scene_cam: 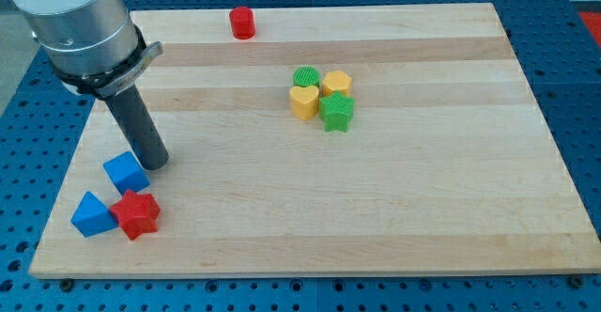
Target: Move red circle above red star
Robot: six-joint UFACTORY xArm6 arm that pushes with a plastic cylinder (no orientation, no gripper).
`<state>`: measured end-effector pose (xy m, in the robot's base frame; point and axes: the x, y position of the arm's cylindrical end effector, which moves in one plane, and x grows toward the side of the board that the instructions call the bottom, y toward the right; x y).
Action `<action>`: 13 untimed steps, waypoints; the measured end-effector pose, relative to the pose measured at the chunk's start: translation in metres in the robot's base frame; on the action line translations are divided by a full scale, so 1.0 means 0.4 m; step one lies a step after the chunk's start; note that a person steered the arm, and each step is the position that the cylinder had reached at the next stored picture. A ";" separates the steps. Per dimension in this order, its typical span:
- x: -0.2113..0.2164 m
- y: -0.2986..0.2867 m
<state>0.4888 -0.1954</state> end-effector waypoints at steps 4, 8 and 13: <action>-0.075 -0.073; -0.473 0.074; -0.737 0.322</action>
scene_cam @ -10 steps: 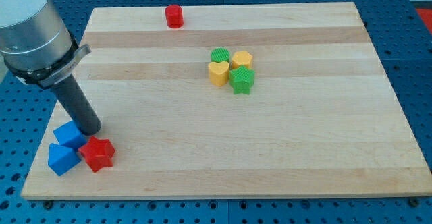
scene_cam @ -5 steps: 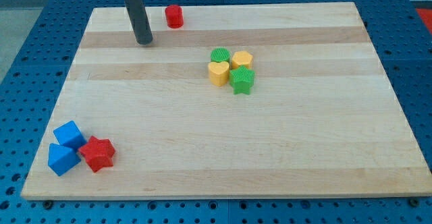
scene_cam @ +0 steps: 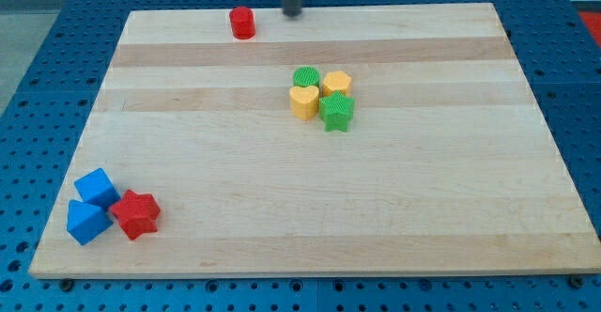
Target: Move red circle above red star
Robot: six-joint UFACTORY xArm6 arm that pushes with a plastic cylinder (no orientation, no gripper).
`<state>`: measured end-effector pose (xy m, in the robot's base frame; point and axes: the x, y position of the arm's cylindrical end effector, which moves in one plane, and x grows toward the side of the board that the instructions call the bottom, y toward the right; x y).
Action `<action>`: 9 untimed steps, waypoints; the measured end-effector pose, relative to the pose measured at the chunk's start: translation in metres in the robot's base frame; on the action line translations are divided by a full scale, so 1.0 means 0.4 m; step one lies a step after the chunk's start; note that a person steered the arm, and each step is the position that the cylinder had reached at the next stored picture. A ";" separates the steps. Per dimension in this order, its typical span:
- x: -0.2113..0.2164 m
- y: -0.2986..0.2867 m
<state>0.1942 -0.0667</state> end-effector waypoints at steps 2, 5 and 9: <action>0.214 -0.261; 0.132 -0.112; 0.230 -0.282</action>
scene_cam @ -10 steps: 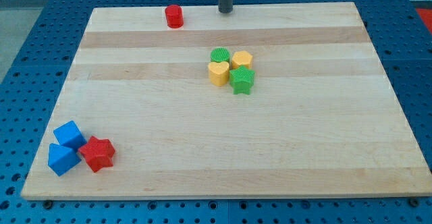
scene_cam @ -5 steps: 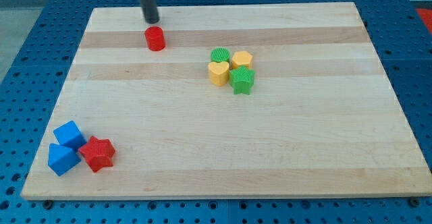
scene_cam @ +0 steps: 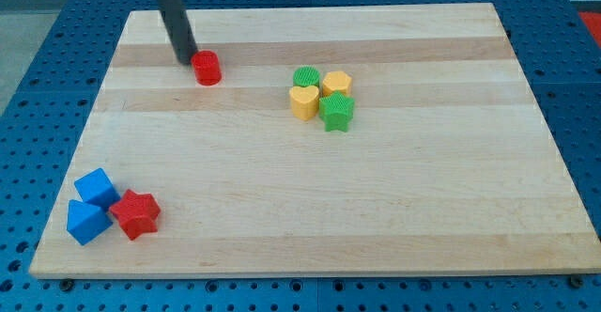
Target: Move red circle above red star
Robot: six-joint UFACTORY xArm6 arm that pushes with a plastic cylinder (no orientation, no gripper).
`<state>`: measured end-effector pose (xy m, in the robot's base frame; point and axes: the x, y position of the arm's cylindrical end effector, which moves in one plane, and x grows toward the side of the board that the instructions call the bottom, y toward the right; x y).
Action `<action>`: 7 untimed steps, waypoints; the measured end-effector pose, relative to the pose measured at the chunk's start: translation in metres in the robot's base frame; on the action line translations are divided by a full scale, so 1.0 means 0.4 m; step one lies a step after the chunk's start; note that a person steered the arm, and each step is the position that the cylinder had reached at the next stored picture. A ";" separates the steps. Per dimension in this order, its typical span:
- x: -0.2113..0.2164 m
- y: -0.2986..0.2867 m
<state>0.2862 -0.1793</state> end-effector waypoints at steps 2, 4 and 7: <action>0.009 0.158; 0.227 0.139; 0.036 0.221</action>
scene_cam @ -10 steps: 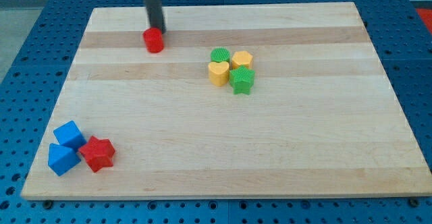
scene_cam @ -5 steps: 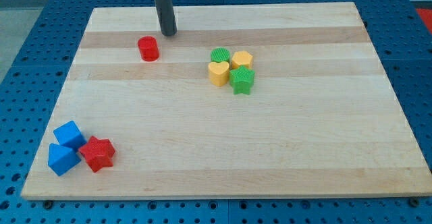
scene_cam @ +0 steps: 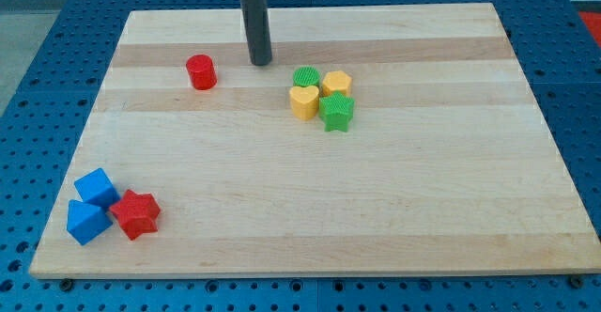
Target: Move red circle above red star
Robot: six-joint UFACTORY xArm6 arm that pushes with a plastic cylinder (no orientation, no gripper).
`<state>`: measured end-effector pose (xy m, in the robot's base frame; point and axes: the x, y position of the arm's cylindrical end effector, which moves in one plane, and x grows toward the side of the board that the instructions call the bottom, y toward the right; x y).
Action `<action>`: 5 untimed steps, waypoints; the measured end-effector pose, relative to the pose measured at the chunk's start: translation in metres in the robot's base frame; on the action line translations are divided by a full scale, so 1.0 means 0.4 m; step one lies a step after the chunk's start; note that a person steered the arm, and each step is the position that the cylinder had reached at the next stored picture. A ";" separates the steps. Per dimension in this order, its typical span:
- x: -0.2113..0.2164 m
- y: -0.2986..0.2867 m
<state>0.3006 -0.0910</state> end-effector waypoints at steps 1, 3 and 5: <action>0.028 -0.165; 0.286 -0.198; 0.253 -0.207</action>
<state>0.4020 -0.1737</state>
